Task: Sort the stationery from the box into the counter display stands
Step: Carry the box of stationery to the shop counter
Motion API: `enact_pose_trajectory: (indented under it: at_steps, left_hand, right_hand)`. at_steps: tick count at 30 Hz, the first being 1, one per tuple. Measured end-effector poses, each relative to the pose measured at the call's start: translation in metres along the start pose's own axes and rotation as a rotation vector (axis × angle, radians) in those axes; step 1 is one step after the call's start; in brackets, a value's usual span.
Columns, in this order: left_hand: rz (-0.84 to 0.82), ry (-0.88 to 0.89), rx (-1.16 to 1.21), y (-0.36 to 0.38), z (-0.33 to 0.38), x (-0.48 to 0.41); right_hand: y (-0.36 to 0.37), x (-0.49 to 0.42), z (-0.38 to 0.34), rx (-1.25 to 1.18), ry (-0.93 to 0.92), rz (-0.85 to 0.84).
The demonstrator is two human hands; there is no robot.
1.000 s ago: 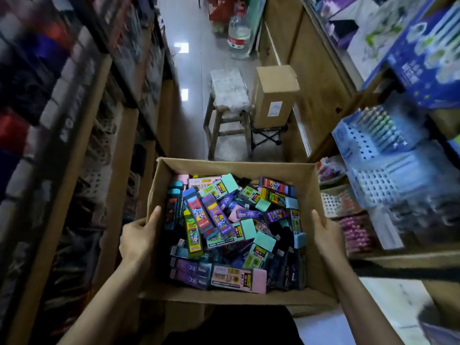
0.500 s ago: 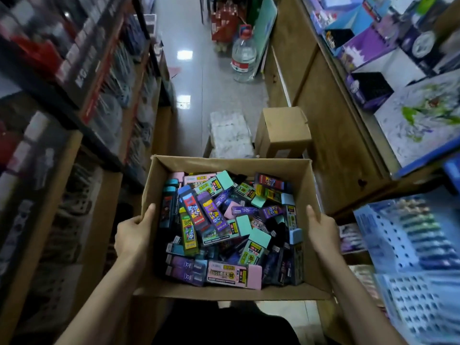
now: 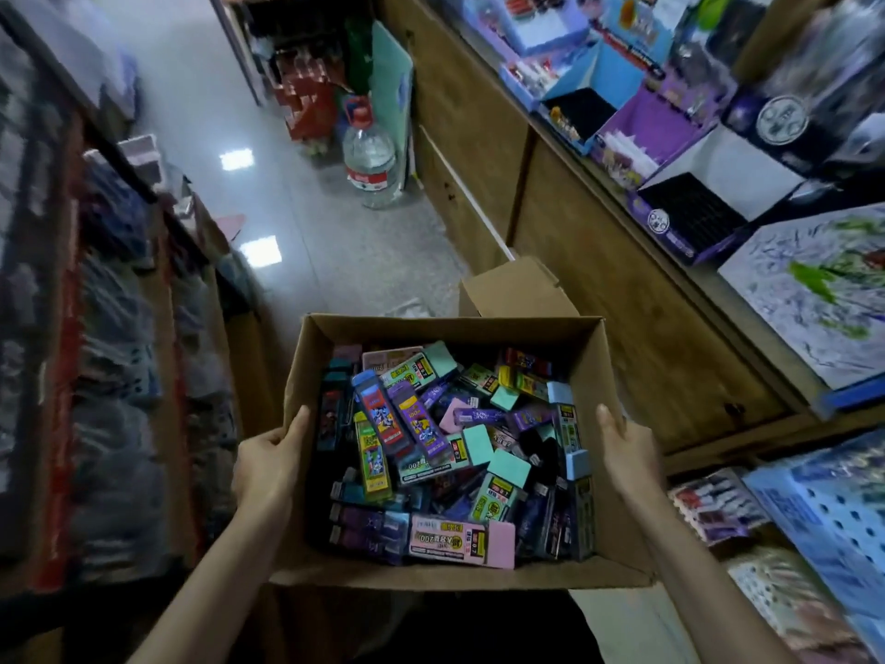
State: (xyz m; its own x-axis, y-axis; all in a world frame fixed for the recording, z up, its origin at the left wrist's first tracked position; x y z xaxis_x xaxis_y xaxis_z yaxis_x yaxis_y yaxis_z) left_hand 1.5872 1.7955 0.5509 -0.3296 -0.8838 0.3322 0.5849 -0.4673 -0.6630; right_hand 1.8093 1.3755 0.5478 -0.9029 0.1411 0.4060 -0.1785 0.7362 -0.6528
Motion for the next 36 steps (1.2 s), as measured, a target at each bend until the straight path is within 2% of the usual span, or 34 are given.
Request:
enact_pose_trajectory:
  at_steps: [12,20,28,36]
  left_hand:
    - [-0.187,0.142,-0.032,0.08,0.138,-0.126]
    - [-0.326,0.27,-0.173,0.142,0.227,-0.191]
    - [-0.606,0.456,-0.319,0.244,0.311,-0.229]
    - [-0.639,0.561,-0.359,0.335,0.359,-0.214]
  right_hand:
    - [0.022,-0.084,-0.061,-0.071,0.144,0.115]
    - [0.028,-0.103,-0.071,-0.143,0.294,0.293]
    - [0.049,-0.109,-0.041,-0.301,0.506,0.42]
    - [0.035,-0.138,-0.009,-0.373,0.617,0.526]
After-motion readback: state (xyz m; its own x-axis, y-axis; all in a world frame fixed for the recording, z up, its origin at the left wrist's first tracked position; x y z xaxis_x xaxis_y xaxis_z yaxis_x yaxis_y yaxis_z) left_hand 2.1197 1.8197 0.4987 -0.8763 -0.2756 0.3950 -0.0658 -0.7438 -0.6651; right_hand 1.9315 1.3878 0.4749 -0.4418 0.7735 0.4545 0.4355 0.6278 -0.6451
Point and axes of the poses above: each hand's wrist, its own x-axis away from the middle knuckle, its own y-axis out of the palm, z = x × y, the point moved 10 cm from there along -x, towards the middle knuckle, and after that the axes turned 4 degrees about y, right-handed, at the moved point
